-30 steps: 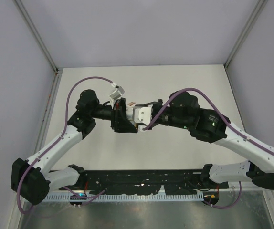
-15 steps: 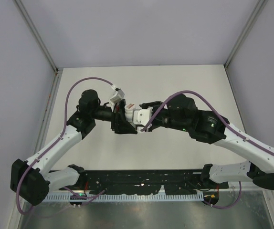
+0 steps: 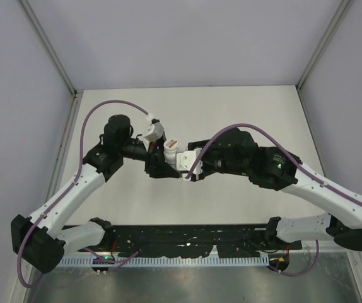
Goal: Sort the pills into containers
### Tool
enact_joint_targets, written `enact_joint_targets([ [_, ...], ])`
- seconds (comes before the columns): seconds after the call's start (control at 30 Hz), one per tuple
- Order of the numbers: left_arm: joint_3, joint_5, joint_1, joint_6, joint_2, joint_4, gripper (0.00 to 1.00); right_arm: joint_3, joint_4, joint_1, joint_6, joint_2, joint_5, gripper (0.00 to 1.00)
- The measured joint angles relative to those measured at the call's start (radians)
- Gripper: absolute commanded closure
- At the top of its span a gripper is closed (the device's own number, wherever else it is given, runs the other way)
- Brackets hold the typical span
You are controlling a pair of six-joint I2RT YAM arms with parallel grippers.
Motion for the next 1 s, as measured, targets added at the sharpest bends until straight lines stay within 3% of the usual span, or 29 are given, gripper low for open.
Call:
enact_joint_targets([
  [0.17, 0.036, -0.024, 0.0, 0.148, 0.012, -0.136, 1.0, 0.002, -0.01, -0.002, 0.002, 0.0, -0.011, 0.37],
  [0.3, 0.048, -0.074, 0.0, 0.24, 0.019, -0.207, 1.0, 0.005, -0.011, -0.02, 0.029, 0.0, -0.043, 0.2],
  [0.73, 0.024, -0.267, -0.034, 0.312, 0.026, -0.212, 1.0, -0.017, 0.134, -0.23, 0.355, 0.0, -0.248, 0.14],
  [1.0, 0.015, -0.341, -0.062, 0.315, 0.026, -0.203, 1.0, -0.02, 0.158, -0.265, 0.458, 0.027, -0.427, 0.13],
])
